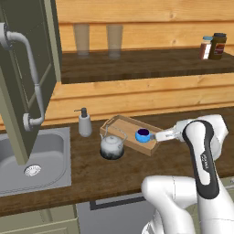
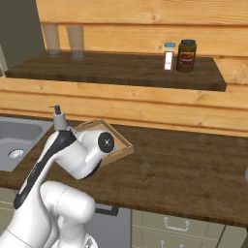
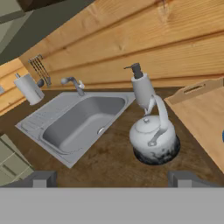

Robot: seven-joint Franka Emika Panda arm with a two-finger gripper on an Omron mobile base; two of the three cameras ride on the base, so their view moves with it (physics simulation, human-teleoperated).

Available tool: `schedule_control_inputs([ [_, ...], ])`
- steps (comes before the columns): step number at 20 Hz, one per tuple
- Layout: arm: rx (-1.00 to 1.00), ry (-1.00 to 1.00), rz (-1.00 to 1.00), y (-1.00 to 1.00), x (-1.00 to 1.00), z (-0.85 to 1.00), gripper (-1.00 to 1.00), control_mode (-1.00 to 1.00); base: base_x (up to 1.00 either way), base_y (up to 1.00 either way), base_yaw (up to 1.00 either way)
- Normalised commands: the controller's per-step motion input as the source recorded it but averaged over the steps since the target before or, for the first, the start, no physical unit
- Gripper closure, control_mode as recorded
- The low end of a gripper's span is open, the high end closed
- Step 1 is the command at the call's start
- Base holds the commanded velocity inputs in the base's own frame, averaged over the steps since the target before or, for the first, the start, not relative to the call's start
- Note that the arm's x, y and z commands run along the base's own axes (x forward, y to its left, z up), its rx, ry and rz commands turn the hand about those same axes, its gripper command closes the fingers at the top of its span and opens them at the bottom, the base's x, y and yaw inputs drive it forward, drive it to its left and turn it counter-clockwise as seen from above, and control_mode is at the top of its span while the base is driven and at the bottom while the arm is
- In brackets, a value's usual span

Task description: Pick the kettle from the counter and place it on the tray. Then pick the mug from the cabinet and place it on the tray. Then close the cabinet doors.

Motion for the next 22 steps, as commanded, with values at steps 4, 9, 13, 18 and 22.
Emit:
schedule_control_inputs([
  [4,0.00,0.35,-0.01,0.01,0.25,0.29,-1.00,-1.00,0.00,0.00,0.00],
  [9,0.00,0.33,0.00,0.07,0.18,0.00,-1.00,-1.00,0.00,0.00,0.00],
  [13,0.00,0.38,0.01,0.09,0.21,0.00,-1.00,-1.00,0.00,0.00,0.00],
  [18,0.00,0.33,0.00,0.18,0.17,-0.05,-1.00,-1.00,0.00,0.00,0.00],
  [22,0.00,0.09,0.06,0.08,0.00,-0.24,-1.00,-1.00,0.00,0.00,0.00],
])
